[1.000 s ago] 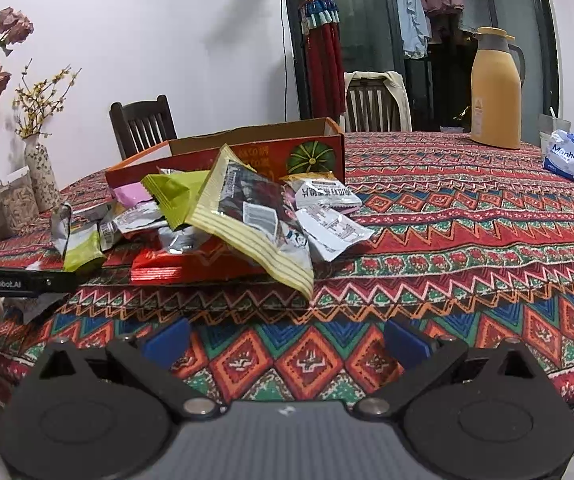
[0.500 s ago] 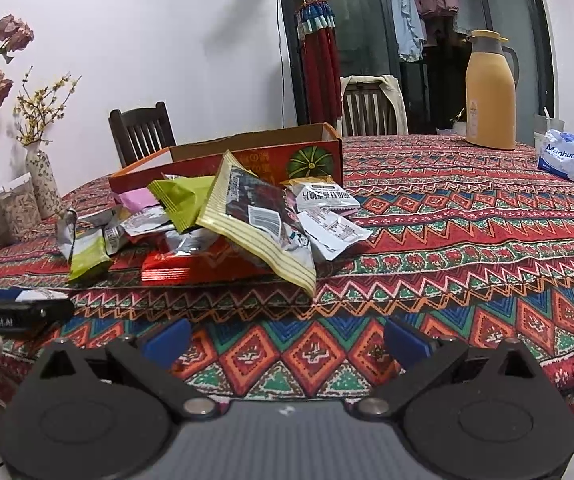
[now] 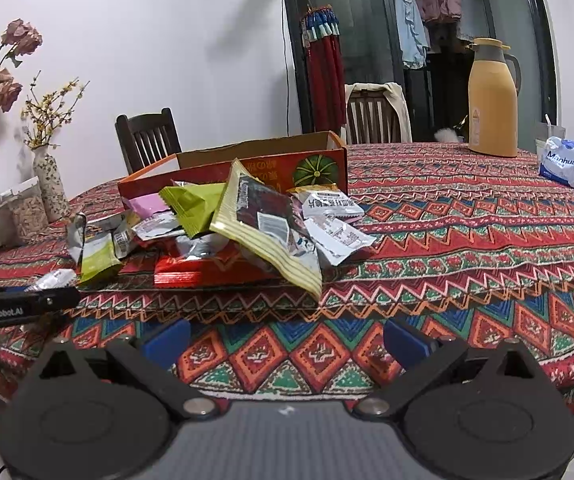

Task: Organize snacks
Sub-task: 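Grasp the white packet with the left tool while the right tool grasps the silver-yellow bag, then carry both snacks over the cardboard box and open both tools to drop them, then lower the right tool onto the white printed packet and grasp it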

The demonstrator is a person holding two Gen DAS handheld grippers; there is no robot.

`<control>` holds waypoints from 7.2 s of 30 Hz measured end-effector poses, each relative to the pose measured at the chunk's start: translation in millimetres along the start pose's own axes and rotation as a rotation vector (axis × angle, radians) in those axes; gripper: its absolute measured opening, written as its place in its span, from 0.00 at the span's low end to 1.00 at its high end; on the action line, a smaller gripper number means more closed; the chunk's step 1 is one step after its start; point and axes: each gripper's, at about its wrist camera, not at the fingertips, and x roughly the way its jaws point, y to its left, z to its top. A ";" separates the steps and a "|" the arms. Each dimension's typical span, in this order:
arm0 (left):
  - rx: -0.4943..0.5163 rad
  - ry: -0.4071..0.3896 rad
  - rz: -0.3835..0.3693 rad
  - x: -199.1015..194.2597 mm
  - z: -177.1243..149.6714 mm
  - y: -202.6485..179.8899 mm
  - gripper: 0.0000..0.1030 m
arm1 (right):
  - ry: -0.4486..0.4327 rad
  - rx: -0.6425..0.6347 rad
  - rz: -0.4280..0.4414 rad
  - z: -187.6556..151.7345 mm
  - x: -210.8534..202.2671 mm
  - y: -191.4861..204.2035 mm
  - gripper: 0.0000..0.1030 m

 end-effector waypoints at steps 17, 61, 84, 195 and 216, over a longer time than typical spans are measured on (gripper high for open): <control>-0.029 -0.082 0.013 0.3 35.2 -5.9 0.50 | 0.108 -0.087 0.054 96.9 66.3 13.4 0.50; -0.102 -0.156 0.080 104.9 210.6 -13.8 0.50 | -0.099 -0.146 0.033 246.9 154.1 31.9 0.22; -0.185 -0.020 0.213 209.9 199.7 12.6 0.54 | 0.001 -0.158 -0.039 228.7 282.1 27.0 0.24; -0.220 -0.078 0.099 71.3 65.3 61.3 1.00 | 0.170 -0.111 -0.103 72.7 109.3 -36.4 0.66; -0.213 -0.072 0.118 72.8 66.4 57.9 1.00 | 0.099 -0.034 -0.067 60.7 90.7 -48.8 0.70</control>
